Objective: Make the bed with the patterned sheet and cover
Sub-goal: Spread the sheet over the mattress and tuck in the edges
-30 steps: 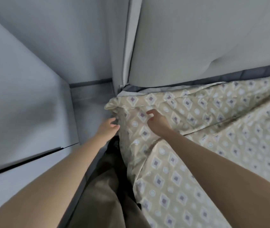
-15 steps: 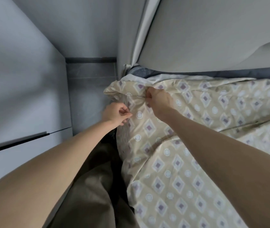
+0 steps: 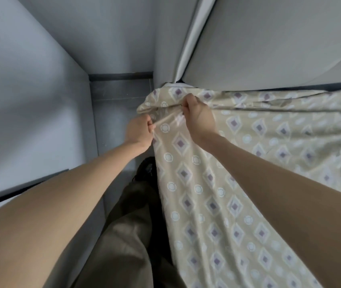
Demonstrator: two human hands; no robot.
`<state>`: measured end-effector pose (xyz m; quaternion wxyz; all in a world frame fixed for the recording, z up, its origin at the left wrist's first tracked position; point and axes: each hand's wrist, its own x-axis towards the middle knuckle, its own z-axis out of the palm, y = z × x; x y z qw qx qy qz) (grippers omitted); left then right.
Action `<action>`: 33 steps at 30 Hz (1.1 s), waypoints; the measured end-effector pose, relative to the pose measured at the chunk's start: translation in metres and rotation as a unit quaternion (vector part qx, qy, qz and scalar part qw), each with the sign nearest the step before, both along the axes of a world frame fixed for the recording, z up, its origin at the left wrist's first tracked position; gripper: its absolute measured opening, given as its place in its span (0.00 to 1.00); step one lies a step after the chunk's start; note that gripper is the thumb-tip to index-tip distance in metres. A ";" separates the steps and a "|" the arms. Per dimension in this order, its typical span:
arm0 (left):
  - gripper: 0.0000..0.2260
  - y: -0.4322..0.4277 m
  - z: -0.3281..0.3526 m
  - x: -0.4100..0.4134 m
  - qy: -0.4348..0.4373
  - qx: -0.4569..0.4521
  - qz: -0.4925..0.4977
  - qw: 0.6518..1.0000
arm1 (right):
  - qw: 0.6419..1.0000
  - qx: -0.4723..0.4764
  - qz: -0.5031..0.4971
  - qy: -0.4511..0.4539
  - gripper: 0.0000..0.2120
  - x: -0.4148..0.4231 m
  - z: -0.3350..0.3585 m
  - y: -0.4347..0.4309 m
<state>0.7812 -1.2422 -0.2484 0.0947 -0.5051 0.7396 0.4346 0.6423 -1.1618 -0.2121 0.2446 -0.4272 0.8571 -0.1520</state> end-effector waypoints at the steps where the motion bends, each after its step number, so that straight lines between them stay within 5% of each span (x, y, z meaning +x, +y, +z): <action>1: 0.06 -0.001 -0.003 0.001 -0.004 -0.006 0.003 1.000 | 1.000 -0.011 -0.004 -0.012 0.06 0.002 -0.003 0.000; 8: 0.04 -0.015 -0.012 -0.010 -0.056 0.083 -0.040 0.994 | 0.999 -0.031 -0.021 -0.030 0.07 -0.009 -0.006 0.000; 12: 0.29 -0.029 0.002 -0.026 0.091 0.128 0.005 0.988 | 0.990 -0.045 -0.070 0.111 0.11 -0.023 0.008 0.020; 16: 0.39 -0.035 0.017 -0.041 0.121 0.206 0.011 0.971 | 0.976 0.112 -0.092 0.161 0.18 -0.046 0.013 0.035; 19: 0.30 -0.036 0.019 -0.046 0.076 0.178 -0.008 0.981 | 0.971 0.213 -0.066 0.093 0.21 -0.057 0.011 0.030; 23: 0.09 -0.029 0.008 -0.053 0.015 -0.004 -0.081 0.997 | 0.977 0.149 -0.119 0.094 0.11 -0.064 0.002 0.018; 29: 0.07 -0.032 -0.006 -0.046 0.036 -0.052 -0.048 0.997 | 0.970 -0.083 -0.226 0.045 0.08 -0.027 0.006 0.027; 33: 0.06 -0.050 -0.001 -0.051 0.037 -0.036 0.023 0.998 | 0.961 -0.142 -0.238 0.015 0.10 -0.023 0.006 0.022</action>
